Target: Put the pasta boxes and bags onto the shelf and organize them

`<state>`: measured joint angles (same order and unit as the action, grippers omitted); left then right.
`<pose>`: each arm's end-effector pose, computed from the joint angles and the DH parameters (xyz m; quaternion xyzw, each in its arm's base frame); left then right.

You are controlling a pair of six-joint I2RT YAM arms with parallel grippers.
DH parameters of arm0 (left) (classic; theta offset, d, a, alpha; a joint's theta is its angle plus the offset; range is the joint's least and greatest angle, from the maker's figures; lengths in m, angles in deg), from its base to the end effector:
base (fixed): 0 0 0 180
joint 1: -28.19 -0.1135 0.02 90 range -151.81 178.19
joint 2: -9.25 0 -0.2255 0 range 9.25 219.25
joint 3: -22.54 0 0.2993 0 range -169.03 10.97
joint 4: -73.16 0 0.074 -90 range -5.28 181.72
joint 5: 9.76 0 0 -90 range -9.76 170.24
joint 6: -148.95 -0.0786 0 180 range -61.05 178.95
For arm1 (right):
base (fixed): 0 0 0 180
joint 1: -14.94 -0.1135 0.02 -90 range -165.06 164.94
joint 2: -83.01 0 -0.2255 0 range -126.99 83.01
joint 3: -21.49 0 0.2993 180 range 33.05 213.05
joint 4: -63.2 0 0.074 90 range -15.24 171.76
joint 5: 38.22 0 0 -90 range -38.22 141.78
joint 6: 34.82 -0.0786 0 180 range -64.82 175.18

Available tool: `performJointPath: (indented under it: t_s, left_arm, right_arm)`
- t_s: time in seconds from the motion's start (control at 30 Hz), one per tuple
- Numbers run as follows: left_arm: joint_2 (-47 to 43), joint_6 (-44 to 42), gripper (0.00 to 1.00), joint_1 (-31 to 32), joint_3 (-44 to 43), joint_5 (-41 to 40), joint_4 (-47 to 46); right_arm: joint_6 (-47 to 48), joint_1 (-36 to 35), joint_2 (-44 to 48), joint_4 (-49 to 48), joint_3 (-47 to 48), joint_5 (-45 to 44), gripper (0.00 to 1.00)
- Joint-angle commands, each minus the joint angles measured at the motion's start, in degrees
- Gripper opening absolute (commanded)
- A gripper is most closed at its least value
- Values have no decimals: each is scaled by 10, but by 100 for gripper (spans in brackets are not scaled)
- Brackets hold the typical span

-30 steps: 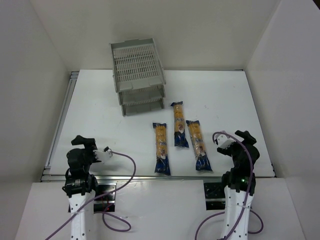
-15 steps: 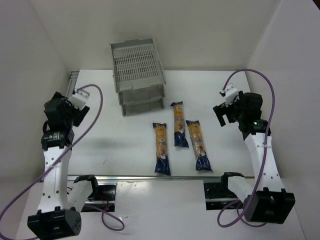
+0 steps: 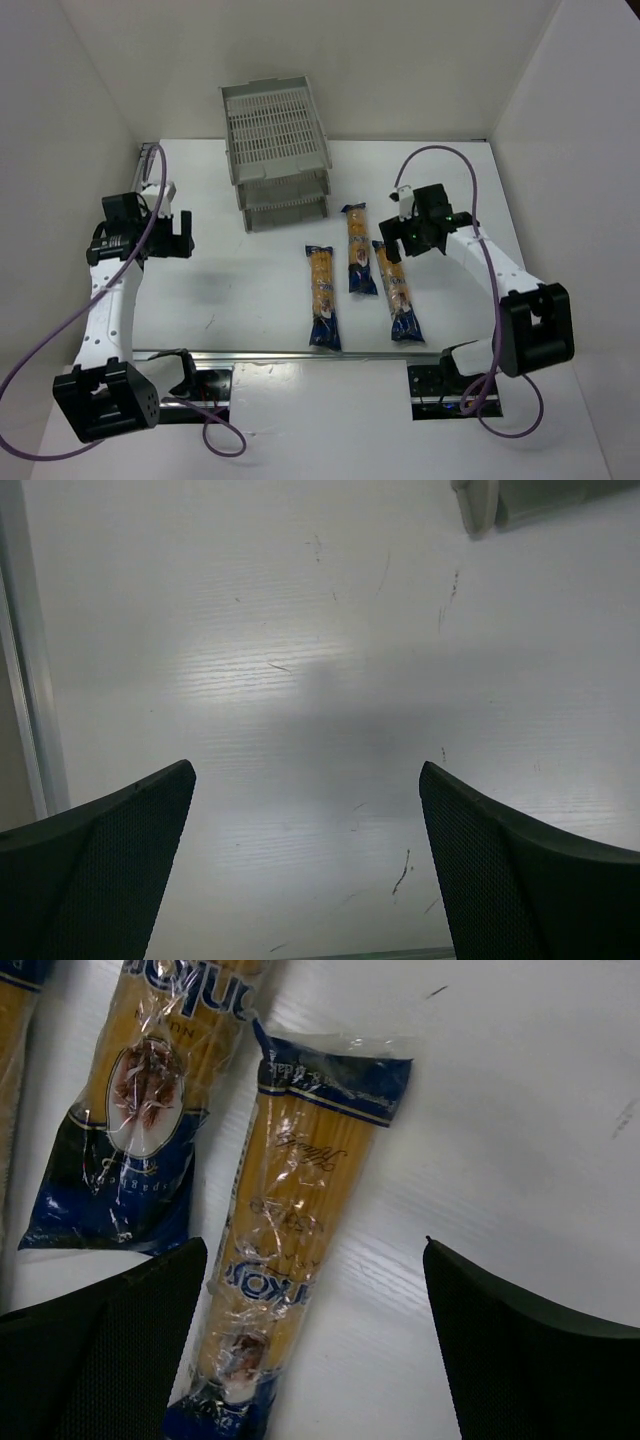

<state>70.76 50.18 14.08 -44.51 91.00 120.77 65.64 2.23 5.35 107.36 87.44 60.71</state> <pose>0.3164 0.0644 0.2393 -0.0043 0.9106 -0.0038 0.4133 0.3387 0.0889 0.1475 -0.2138 0.9291 0.0802 0.2910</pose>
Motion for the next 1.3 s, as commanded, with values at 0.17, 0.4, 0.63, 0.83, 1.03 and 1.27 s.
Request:
performJointPath:
  t_s: [0.17, 0.4, 0.63, 0.83, 1.03, 1.27]
  left_arm:
    - [9, 44, 100, -63, -3, 26, -13]
    - [26, 55, 100, -77, 2, 46, -34]
    - [44, 50, 100, -77, 2, 30, -45]
    - [49, 50, 100, -77, 2, 30, -45]
    - [44, 44, 100, -77, 2, 25, -51]
    - [19, 44, 100, -77, 2, 57, -77]
  right_arm:
    - [-18, -47, -118, 10, 34, -76, 94]
    - [-6, -72, -165, 21, 35, -98, 97]
    - [17, -89, -208, 44, 33, -80, 90]
    - [24, -89, -281, 62, 48, -69, 18]
    - [77, -60, -279, 135, 110, 56, 0]
    - [132, 33, -192, 182, 254, 129, 0]
